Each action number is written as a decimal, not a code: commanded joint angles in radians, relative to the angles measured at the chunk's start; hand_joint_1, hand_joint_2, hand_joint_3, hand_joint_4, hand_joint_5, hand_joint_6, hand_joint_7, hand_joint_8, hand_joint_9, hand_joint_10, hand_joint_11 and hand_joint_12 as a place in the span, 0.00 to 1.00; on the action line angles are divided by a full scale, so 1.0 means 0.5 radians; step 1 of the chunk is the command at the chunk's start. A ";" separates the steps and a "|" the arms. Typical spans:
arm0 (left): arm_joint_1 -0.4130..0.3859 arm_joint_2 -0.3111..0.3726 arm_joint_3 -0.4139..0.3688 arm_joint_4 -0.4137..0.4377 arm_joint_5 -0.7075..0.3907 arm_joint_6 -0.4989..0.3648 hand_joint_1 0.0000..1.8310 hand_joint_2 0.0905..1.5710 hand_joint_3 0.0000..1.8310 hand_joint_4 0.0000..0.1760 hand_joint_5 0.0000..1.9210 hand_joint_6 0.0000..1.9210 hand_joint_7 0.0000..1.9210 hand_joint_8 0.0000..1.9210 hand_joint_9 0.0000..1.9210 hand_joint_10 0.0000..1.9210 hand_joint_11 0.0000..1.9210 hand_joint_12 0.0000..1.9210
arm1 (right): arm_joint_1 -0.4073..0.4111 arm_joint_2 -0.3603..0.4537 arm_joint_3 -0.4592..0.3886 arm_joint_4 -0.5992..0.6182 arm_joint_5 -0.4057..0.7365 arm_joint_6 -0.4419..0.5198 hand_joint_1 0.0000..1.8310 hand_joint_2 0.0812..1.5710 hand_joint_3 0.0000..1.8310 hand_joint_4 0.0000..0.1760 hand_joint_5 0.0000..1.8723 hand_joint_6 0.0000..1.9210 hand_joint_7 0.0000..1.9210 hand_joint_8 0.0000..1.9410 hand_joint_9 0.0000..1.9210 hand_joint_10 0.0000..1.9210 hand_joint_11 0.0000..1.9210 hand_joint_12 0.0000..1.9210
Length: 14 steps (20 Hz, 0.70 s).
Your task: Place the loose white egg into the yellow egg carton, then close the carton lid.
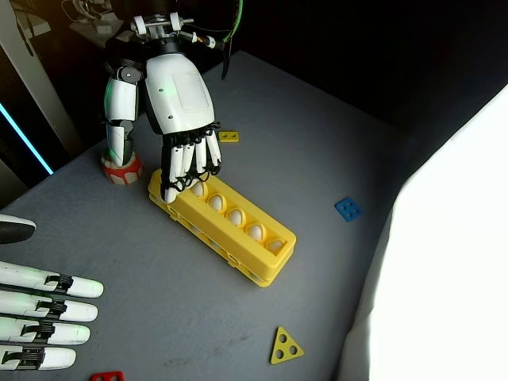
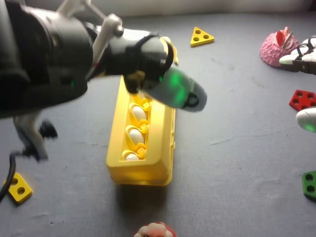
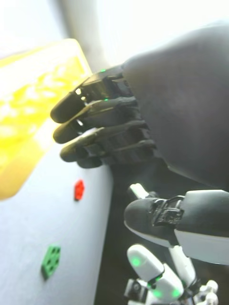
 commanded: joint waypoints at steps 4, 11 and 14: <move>-0.135 0.020 0.011 0.080 -0.050 0.368 0.15 0.82 0.00 0.00 0.29 0.01 0.35 0.02 0.18 0.36 0.01 0.79 | 0.009 0.011 0.002 0.006 0.232 -0.001 0.06 0.77 0.00 0.00 0.29 0.14 0.36 0.07 0.22 0.34 0.00 0.68; -0.341 0.040 0.029 0.080 -0.025 0.916 0.12 0.82 0.00 0.00 0.48 0.23 0.36 0.67 0.31 0.77 0.25 0.92 | 0.006 0.011 0.003 0.006 0.232 -0.011 0.08 0.79 0.00 0.00 0.43 0.80 0.50 0.85 0.48 0.98 0.44 1.00; -0.390 0.062 0.004 0.076 -0.022 0.953 0.05 0.85 0.00 0.00 0.41 0.63 0.45 0.79 0.41 0.90 0.35 0.99 | 0.005 0.011 0.003 0.006 0.232 -0.016 0.05 0.80 0.00 0.00 0.55 0.88 0.65 0.91 0.65 1.00 0.62 1.00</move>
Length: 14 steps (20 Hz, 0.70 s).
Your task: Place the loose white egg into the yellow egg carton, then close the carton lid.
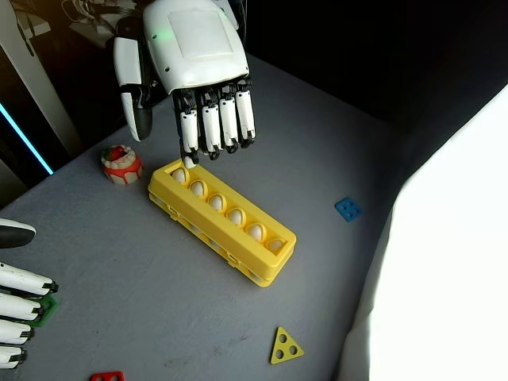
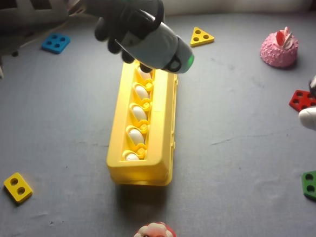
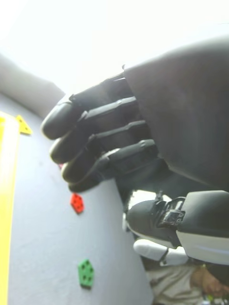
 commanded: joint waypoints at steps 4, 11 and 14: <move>-0.068 0.022 -0.014 0.065 -0.103 0.060 0.03 0.85 0.00 0.00 0.45 0.77 0.55 0.77 0.53 0.89 0.46 1.00 | 0.016 0.011 0.003 0.006 0.219 -0.002 0.02 0.81 0.00 0.00 0.63 0.97 0.71 0.96 0.72 1.00 0.72 1.00; -0.076 0.056 0.000 0.031 -0.119 0.154 0.00 0.87 0.00 0.00 0.52 0.97 0.58 0.93 0.57 1.00 0.55 1.00 | 0.016 0.011 0.003 0.006 0.232 -0.008 0.01 0.82 0.00 1.00 0.66 1.00 0.71 1.00 0.75 1.00 0.77 1.00; -0.051 0.059 0.023 -0.006 -0.132 0.199 0.02 0.87 0.00 0.00 0.51 0.93 0.59 0.92 0.58 0.98 0.57 1.00 | 0.015 0.011 0.002 0.006 0.272 -0.045 0.01 0.83 0.00 1.00 0.65 1.00 0.70 1.00 0.74 1.00 0.76 1.00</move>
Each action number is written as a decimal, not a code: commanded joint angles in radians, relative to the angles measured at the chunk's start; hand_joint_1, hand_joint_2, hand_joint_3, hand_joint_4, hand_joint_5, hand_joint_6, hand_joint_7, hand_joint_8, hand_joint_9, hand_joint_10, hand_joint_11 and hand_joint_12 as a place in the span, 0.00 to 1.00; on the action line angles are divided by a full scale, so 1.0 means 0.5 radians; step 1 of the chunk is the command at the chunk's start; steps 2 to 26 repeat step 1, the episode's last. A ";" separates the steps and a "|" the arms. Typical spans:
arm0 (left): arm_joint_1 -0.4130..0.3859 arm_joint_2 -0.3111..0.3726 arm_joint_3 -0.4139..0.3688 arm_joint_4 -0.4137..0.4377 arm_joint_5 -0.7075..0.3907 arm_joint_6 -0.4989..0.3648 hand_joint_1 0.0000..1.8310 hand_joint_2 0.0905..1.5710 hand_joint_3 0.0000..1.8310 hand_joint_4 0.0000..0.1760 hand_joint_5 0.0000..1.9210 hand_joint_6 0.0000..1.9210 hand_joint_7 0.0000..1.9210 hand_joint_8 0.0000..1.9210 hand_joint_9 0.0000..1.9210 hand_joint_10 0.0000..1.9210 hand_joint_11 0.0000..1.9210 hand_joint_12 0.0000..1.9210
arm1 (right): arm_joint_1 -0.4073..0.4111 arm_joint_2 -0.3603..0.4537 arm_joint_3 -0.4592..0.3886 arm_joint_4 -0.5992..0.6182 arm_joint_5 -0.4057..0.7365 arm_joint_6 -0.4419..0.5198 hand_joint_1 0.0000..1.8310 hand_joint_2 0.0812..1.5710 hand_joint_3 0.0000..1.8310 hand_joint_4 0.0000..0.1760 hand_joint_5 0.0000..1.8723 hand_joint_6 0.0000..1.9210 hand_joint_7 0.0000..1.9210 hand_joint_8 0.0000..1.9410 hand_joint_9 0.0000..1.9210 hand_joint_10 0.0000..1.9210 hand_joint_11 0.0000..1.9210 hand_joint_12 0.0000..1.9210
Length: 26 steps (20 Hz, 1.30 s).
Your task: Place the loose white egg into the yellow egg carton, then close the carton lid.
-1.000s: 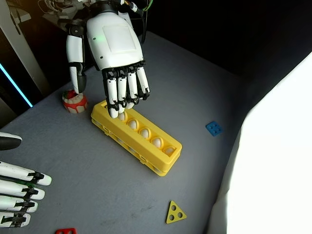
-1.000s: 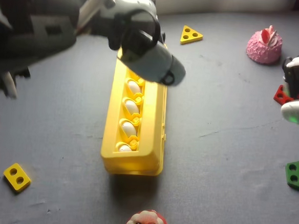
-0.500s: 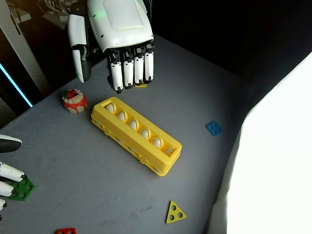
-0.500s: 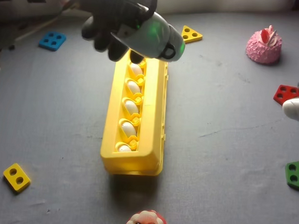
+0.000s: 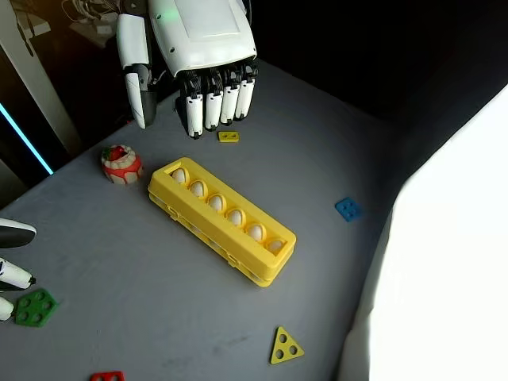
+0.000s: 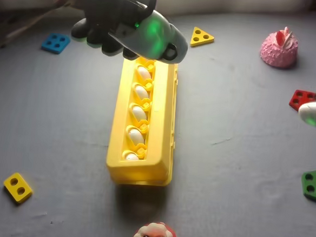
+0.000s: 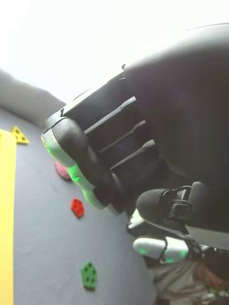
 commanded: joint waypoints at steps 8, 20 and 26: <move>-0.011 0.011 0.013 0.092 -0.132 0.009 0.02 0.87 0.00 0.00 0.51 0.93 0.59 0.92 0.58 0.98 0.57 1.00 | 0.015 0.011 0.002 0.006 0.241 -0.004 0.01 0.83 0.00 1.00 0.65 1.00 0.70 1.00 0.74 1.00 0.76 1.00; -0.011 0.011 0.013 0.092 -0.132 0.009 0.02 0.87 0.00 0.00 0.51 0.93 0.59 0.92 0.58 0.98 0.57 1.00 | 0.015 0.011 0.002 0.006 0.241 -0.004 0.01 0.83 0.00 1.00 0.65 1.00 0.70 1.00 0.74 1.00 0.76 1.00; -0.011 0.011 0.013 0.092 -0.132 0.009 0.02 0.87 0.00 0.00 0.51 0.93 0.59 0.92 0.58 0.98 0.57 1.00 | 0.015 0.011 0.002 0.006 0.241 -0.004 0.01 0.83 0.00 1.00 0.65 1.00 0.70 1.00 0.74 1.00 0.76 1.00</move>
